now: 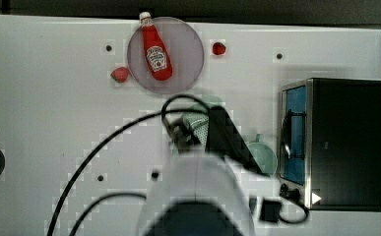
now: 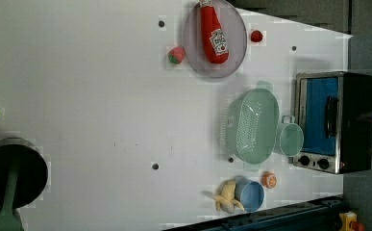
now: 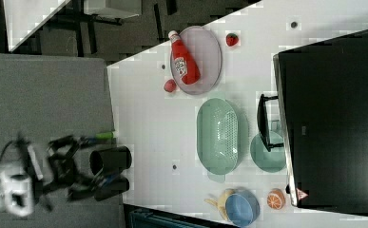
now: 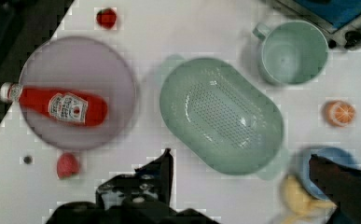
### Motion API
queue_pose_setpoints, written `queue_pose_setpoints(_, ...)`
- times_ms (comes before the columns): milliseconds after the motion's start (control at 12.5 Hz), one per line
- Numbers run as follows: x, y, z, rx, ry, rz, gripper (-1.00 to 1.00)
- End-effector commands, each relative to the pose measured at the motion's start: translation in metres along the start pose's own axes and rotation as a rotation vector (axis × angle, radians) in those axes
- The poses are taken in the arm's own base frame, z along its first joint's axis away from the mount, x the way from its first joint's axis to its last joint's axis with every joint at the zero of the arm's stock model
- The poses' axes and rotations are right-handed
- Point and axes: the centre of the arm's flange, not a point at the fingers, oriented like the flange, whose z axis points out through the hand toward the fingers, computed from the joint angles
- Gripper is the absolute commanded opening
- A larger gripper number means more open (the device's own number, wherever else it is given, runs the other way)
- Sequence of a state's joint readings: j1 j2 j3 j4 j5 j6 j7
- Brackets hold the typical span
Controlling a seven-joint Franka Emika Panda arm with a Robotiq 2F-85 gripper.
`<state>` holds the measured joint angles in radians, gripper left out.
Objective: Drag strainer left to right.
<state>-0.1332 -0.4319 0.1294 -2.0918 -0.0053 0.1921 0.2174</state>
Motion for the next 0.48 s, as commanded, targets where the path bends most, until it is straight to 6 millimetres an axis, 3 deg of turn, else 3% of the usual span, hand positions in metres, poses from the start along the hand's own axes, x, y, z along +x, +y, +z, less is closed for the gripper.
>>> queue_pose_setpoints(80,0.016,0.018,0.012,-0.11,-0.116,-0.087,1.0)
queue_pose_setpoints(480,0.011,0.03,0.008,-0.175,-0.183,-0.081,1.0)
